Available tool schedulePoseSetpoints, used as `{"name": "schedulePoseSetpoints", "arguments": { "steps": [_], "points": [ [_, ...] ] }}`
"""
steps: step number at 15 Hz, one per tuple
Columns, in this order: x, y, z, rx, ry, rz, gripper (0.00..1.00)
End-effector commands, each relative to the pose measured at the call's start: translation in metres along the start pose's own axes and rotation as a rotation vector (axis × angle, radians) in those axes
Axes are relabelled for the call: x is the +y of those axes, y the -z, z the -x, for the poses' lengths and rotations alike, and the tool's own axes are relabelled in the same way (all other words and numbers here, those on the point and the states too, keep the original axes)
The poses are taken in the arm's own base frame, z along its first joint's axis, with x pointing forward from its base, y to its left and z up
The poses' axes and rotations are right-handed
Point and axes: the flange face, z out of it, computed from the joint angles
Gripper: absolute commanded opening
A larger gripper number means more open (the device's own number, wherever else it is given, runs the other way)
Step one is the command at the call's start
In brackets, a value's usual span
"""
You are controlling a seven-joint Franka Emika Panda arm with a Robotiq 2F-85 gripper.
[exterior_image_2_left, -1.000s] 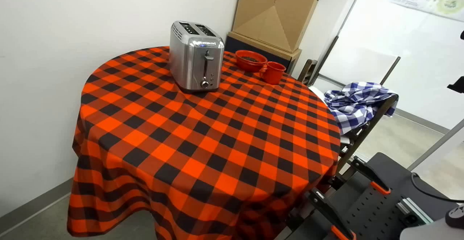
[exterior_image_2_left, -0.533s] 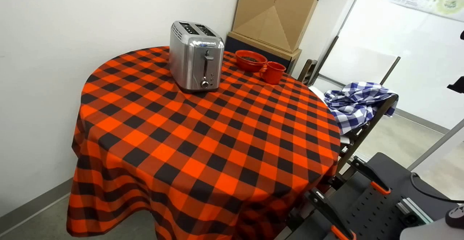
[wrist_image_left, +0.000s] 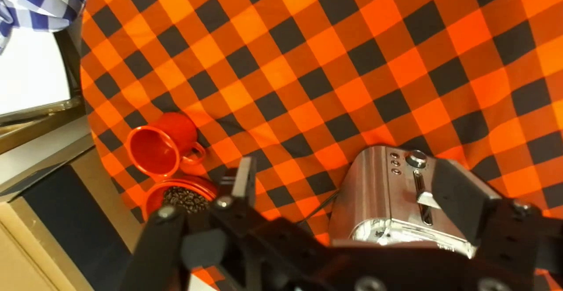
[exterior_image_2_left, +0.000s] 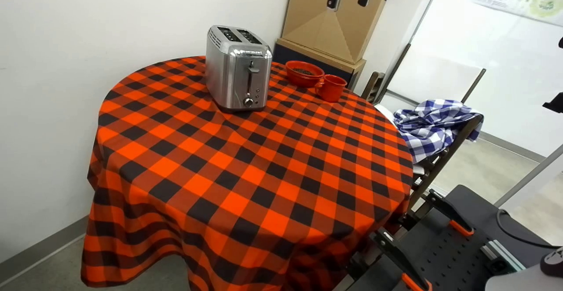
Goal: Push down the switch of the toaster
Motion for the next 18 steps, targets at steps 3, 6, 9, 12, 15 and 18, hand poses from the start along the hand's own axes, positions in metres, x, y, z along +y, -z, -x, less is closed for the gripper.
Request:
{"name": "schedulePoseSetpoints", "arguments": {
  "steps": [3,6,9,12,15,18],
  "points": [
    [-0.048,-0.032,-0.062,-0.003,-0.066,-0.002,0.98],
    [-0.069,-0.046,-0.079,-0.014,-0.053,-0.008,0.68],
    [-0.083,-0.060,-0.091,-0.022,-0.027,-0.013,0.45],
    [-0.093,-0.077,-0.100,-0.026,-0.002,-0.016,0.21],
    [-0.100,-0.095,-0.108,-0.029,0.012,-0.010,0.01],
    [-0.107,-0.113,-0.116,-0.022,0.030,0.016,0.00]
  ]
}}
